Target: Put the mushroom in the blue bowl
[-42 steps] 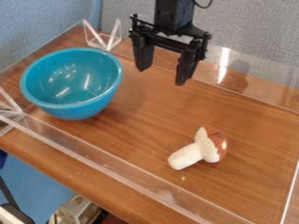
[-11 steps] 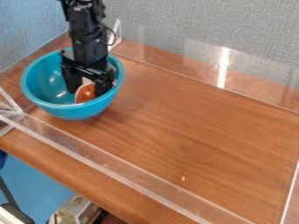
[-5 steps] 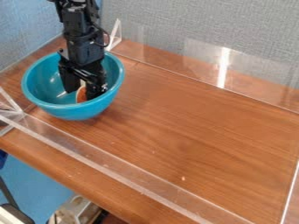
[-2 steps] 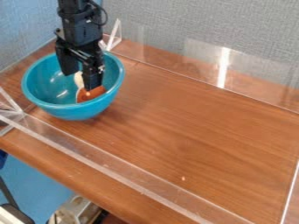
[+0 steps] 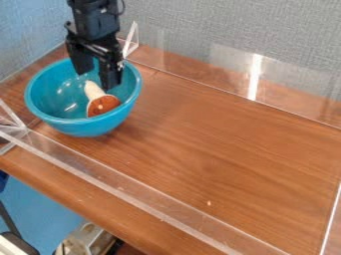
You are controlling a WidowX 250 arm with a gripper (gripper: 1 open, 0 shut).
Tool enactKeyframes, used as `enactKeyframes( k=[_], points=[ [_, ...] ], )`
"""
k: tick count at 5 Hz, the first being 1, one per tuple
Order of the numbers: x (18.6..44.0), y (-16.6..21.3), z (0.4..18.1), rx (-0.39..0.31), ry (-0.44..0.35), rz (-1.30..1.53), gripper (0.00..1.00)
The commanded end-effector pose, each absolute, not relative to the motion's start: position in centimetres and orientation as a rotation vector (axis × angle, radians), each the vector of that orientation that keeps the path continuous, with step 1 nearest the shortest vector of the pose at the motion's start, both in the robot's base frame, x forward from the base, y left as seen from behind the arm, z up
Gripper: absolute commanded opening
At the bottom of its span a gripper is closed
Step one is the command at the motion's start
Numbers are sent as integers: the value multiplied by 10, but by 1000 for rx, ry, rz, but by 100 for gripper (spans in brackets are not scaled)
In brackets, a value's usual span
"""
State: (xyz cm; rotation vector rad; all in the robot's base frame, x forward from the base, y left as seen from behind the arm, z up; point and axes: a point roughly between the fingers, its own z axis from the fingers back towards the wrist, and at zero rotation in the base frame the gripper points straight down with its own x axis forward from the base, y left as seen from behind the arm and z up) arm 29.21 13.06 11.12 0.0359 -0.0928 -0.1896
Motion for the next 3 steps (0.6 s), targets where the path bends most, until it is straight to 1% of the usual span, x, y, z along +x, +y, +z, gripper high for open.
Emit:
enactKeyframes(
  k=[1, 3],
  points=[
    [299, 130, 151, 83, -203, -166, 100],
    [293, 130, 182, 93, -256, -210, 100]
  ],
)
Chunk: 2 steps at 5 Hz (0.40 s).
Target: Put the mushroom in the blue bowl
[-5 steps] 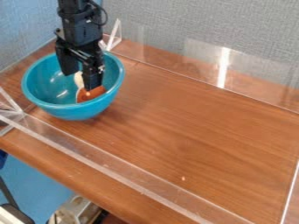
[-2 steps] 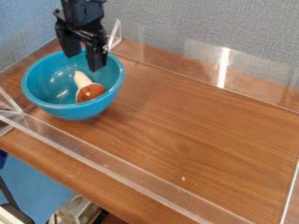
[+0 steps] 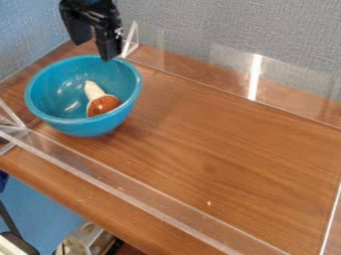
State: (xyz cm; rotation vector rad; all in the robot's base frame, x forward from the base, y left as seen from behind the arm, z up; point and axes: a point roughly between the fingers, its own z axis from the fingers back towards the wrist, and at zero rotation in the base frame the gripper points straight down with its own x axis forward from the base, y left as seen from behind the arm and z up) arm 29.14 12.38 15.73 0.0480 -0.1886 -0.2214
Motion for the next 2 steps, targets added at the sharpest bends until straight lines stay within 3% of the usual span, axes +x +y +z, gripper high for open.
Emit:
enactKeyframes(
  k=[1, 2],
  points=[
    [290, 131, 190, 100, -266, -228, 100],
    [291, 145, 190, 100, -265, -253, 100]
  ],
)
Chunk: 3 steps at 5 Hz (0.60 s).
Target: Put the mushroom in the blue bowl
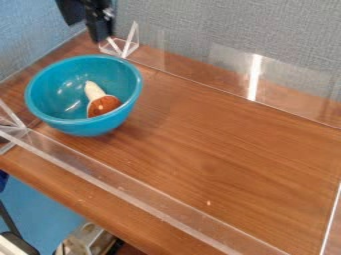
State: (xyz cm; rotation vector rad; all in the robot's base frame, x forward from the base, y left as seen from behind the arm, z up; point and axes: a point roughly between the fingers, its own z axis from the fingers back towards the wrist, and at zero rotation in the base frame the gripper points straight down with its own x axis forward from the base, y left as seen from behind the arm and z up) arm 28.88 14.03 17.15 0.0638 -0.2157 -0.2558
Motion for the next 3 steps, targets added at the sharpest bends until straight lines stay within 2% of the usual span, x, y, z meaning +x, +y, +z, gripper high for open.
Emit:
enactKeyframes(
  k=[1, 3],
  points=[
    [294, 159, 181, 94, -246, -270, 100],
    [289, 178, 176, 97, -221, -157, 100]
  ],
)
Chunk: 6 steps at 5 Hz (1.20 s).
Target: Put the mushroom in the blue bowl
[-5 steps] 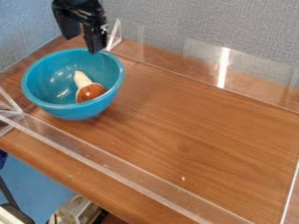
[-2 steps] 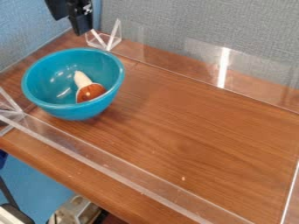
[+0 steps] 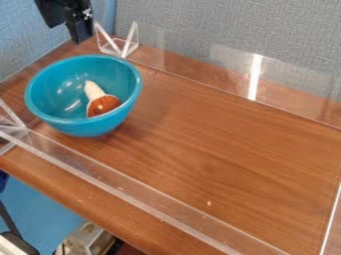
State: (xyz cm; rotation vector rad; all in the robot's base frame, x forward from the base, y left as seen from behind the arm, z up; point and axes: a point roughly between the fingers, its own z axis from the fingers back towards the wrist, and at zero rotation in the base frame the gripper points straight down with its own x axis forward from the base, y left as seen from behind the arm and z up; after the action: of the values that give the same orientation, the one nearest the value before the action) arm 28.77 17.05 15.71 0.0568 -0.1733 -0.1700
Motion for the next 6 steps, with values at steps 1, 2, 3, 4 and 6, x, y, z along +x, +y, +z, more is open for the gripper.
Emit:
enactKeyframes(
  k=[1, 2, 3, 4, 6],
  points=[
    [294, 171, 168, 89, -217, -152, 100],
    [299, 163, 160, 83, -217, -147, 100],
    [299, 155, 160, 79, -218, -114, 100],
    [296, 147, 161, 83, -220, -99, 0],
    [285, 142, 173, 105, -225, -13, 100]
  ],
)
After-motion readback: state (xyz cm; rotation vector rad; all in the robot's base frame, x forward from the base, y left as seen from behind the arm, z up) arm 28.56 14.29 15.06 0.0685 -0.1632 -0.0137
